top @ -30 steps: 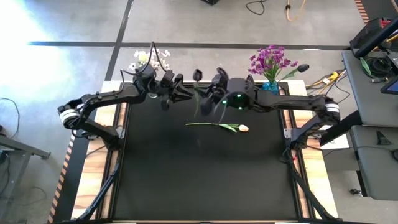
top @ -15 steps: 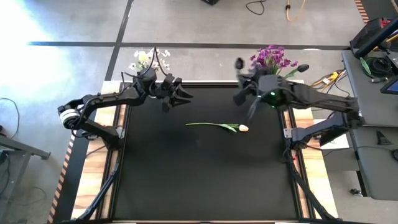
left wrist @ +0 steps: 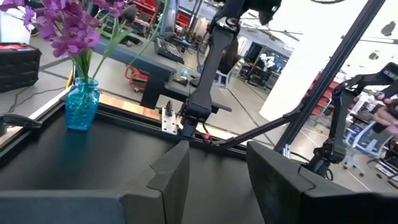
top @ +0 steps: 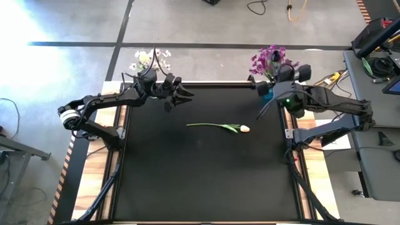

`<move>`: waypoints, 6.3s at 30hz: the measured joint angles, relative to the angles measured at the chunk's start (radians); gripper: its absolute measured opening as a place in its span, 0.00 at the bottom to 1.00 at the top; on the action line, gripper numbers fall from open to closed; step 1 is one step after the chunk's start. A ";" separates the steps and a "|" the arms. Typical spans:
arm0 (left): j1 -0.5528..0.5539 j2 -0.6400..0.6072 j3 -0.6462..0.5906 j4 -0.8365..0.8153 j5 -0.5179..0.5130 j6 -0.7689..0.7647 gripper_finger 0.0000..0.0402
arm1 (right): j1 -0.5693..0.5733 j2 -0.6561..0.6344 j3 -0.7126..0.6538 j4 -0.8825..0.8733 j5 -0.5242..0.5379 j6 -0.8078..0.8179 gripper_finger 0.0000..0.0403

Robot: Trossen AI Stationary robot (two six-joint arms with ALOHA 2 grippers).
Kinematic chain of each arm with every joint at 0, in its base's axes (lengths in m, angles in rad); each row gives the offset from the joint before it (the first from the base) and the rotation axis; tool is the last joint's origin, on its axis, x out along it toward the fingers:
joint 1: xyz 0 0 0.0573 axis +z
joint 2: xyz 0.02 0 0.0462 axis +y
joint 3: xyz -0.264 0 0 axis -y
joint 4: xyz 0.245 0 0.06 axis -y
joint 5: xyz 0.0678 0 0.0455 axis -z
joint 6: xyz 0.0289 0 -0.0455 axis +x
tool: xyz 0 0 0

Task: Sort flowers into vase by color
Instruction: Put the black flower into the blue vase

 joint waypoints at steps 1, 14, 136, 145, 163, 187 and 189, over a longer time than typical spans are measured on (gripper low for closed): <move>0.000 0.000 0.000 0.000 0.000 0.000 0.36 | 0.000 -0.014 -0.027 0.004 0.013 0.020 0.03; 0.000 0.000 0.000 0.000 -0.001 -0.001 0.36 | 0.000 -0.227 -0.379 0.406 0.012 -0.070 0.03; 0.000 -0.003 0.000 -0.001 -0.025 0.038 0.22 | -0.542 -0.107 -0.791 1.479 -0.288 -0.663 0.03; 0.000 -0.003 0.000 -0.001 -0.025 0.042 0.20 | -0.598 -0.054 -0.790 1.481 -0.288 -0.650 0.03; 0.000 -0.003 0.000 -0.001 -0.025 0.042 0.20 | -0.603 -0.047 -0.791 1.432 -0.120 -0.636 0.03; 0.002 -0.003 0.000 -0.003 -0.016 -0.013 0.20 | -0.511 -0.043 -0.611 0.959 -0.519 -0.023 0.03; 0.002 -0.006 0.000 -0.008 -0.016 -0.016 0.20 | -0.478 -0.032 -0.596 0.961 -0.598 0.074 0.03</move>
